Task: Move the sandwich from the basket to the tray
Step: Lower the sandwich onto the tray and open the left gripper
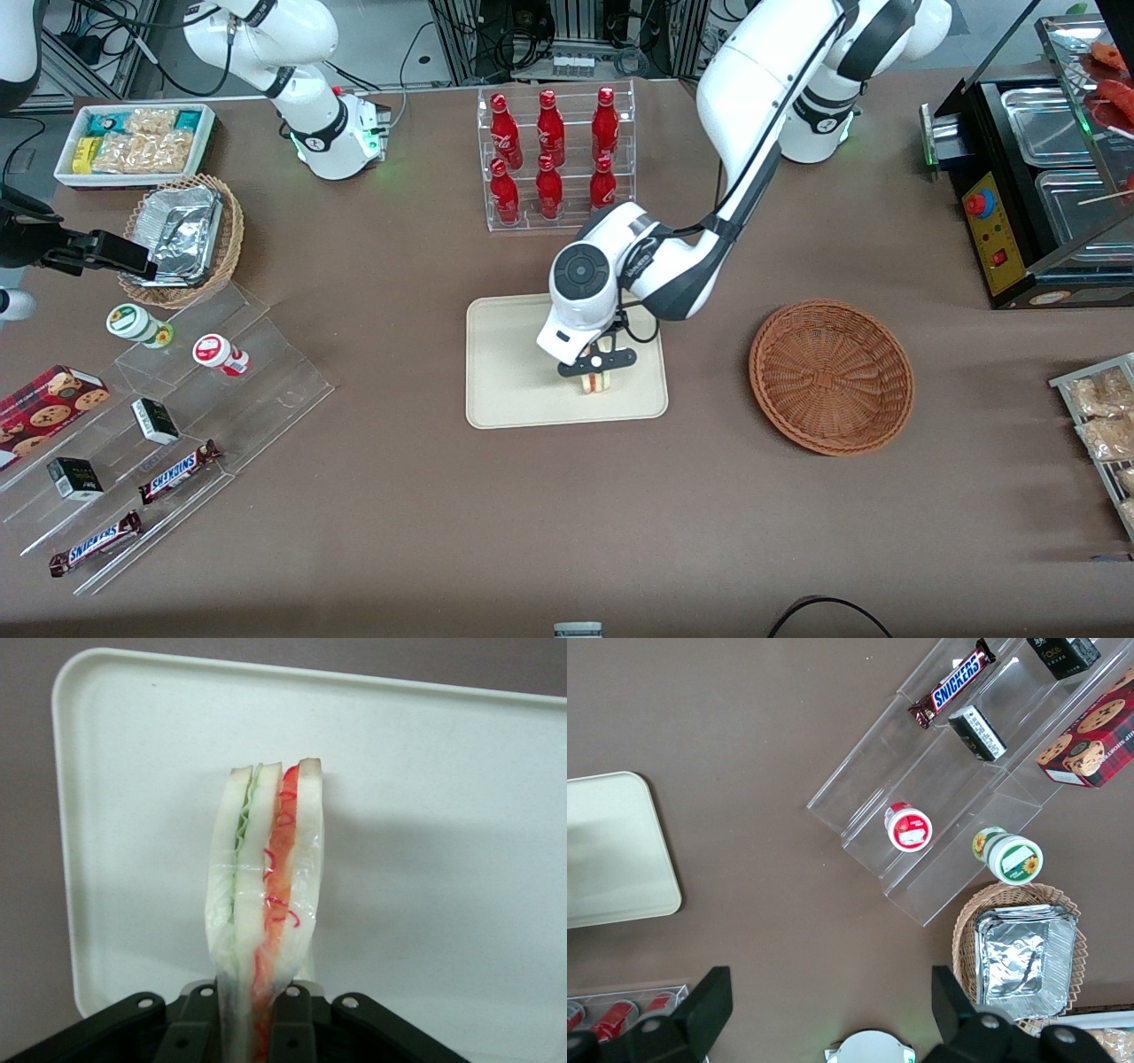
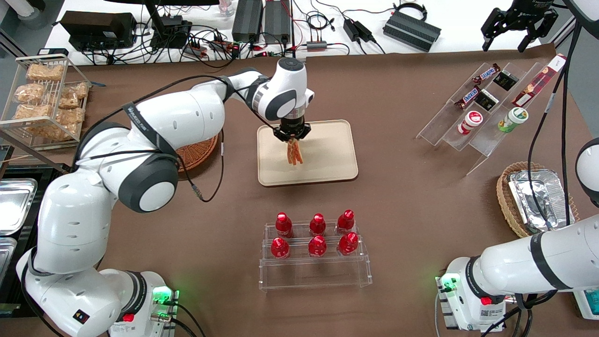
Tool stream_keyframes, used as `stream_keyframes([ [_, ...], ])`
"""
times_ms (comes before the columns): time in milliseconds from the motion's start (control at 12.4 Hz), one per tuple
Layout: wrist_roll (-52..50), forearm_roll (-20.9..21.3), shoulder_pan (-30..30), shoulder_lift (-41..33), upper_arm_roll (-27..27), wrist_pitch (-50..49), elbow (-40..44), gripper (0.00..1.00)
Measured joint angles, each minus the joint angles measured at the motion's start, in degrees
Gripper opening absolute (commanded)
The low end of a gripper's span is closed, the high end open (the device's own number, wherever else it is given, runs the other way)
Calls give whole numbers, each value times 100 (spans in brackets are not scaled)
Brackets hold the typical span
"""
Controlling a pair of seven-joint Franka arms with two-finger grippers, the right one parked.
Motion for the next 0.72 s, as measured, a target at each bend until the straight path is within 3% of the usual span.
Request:
stream_keyframes([
  [723, -514, 0, -7, 258, -79, -8, 224, 0],
])
